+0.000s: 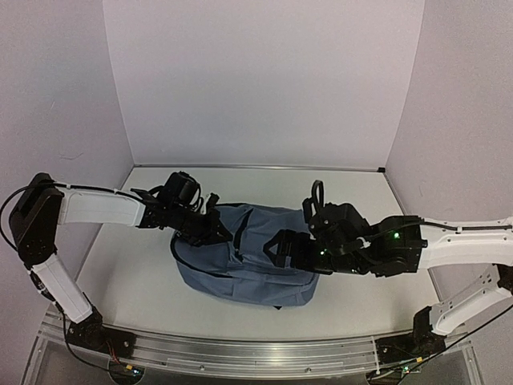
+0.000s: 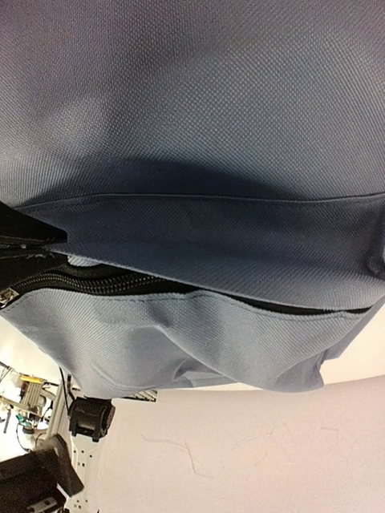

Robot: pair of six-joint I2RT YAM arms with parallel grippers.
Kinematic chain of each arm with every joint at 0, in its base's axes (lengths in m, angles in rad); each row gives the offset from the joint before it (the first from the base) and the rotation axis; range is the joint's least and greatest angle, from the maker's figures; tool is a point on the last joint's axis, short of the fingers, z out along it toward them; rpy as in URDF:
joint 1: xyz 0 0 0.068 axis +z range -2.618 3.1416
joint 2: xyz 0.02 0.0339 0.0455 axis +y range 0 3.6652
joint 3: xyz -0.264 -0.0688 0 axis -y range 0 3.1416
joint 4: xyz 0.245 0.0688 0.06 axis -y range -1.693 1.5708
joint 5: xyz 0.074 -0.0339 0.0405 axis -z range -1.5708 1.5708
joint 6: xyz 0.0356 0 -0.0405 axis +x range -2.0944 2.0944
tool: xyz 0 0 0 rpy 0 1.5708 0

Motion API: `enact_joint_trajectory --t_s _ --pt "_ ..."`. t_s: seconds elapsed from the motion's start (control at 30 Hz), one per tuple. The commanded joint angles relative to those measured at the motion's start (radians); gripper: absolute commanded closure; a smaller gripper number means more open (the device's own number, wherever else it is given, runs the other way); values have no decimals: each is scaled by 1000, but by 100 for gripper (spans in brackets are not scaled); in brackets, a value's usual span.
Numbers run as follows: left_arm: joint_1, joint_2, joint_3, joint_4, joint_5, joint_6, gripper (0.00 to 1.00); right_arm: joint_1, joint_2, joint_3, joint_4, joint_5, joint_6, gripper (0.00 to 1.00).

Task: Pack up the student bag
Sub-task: Move the student bag to the center of the board, then reset both arms

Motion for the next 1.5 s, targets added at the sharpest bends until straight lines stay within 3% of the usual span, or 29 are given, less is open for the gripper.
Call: enact_joint_trajectory --t_s 0.0,0.17,0.43,0.47,0.57,0.63,0.8,0.97,1.13,1.33,1.47 --pt "139 -50 44 -179 -57 145 100 -112 3 37 -47 69 -107 2" --pt "264 -26 102 -244 -36 224 100 -277 1 23 -45 60 -238 2" --pt "351 5 112 -208 -97 245 97 -571 -23 -52 -6 4 -398 2" --pt "352 2 112 -199 -108 246 92 -612 -29 -69 7 -21 -410 2" --pt "352 -36 103 -190 -172 239 52 -748 -55 -108 54 -125 -452 2" --pt "354 -79 97 -195 -214 234 32 -839 -68 -122 78 -177 -474 2" --pt "377 -236 90 -264 -295 245 13 -1021 -109 -120 99 -241 -538 2" --pt "500 -403 112 -416 -320 273 6 -1172 -209 -128 154 -335 -602 2" --pt "534 -583 139 -511 -484 360 0 -1203 -370 -186 259 -262 -668 2" --pt "532 -832 20 -405 -634 529 0 -1203 -606 -317 426 -201 -678 2" --pt "532 -949 -118 -383 -720 519 0 -1203 -722 -415 504 -139 -696 2"
